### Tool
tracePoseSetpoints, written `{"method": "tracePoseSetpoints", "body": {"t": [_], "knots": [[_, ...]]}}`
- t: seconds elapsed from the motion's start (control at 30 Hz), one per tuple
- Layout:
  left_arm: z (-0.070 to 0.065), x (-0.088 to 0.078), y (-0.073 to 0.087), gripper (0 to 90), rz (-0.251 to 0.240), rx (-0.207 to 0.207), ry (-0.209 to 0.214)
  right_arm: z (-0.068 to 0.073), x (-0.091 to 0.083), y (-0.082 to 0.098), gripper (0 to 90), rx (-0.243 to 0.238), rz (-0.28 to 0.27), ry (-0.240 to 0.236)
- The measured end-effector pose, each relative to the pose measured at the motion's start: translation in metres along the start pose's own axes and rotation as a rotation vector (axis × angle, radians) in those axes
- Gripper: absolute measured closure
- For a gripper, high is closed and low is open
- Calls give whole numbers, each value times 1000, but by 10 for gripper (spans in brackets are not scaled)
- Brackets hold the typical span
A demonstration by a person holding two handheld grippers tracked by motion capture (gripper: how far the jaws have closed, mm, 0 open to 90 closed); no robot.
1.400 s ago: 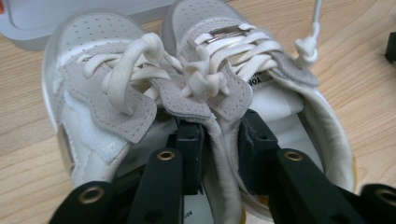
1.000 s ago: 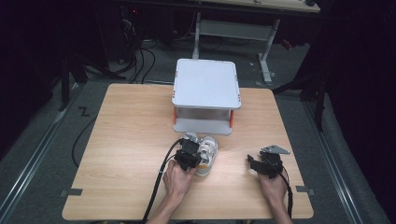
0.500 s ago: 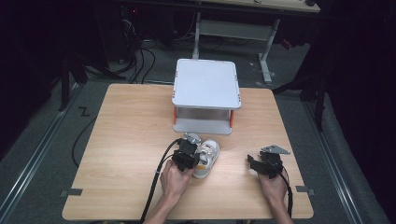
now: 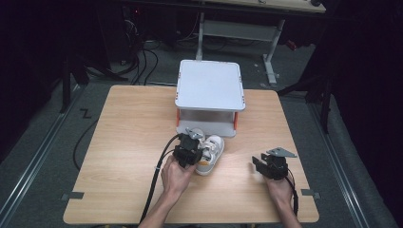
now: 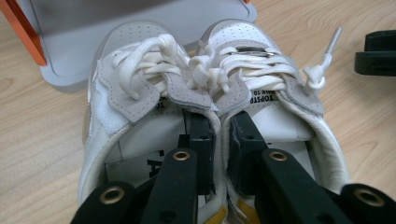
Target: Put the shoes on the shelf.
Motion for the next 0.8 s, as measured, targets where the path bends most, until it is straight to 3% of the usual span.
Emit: {"method": "tracePoseSetpoints", "body": {"t": [0.2, 0.43, 0.8], "knots": [[6, 4, -9, 816, -9, -4, 3, 9, -17, -28, 670, -22, -41, -108], [11, 9, -20, 815, -18, 2, -7, 24, -29, -64, 722, -50, -91, -201], [22, 19, -32, 815, -22, -5, -24, 42, -39, -122, 795, -113, -152, -277]]}}
Point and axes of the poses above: each handheld gripper's, and its own axes: x roughly forward along the jaws, y roughly out of its underside, z roughly to its left, the point moved 5 cm from there along x, roughly forward along the jaws, and after that the axes turned 1 degree about -z, right-handed, at the moved point
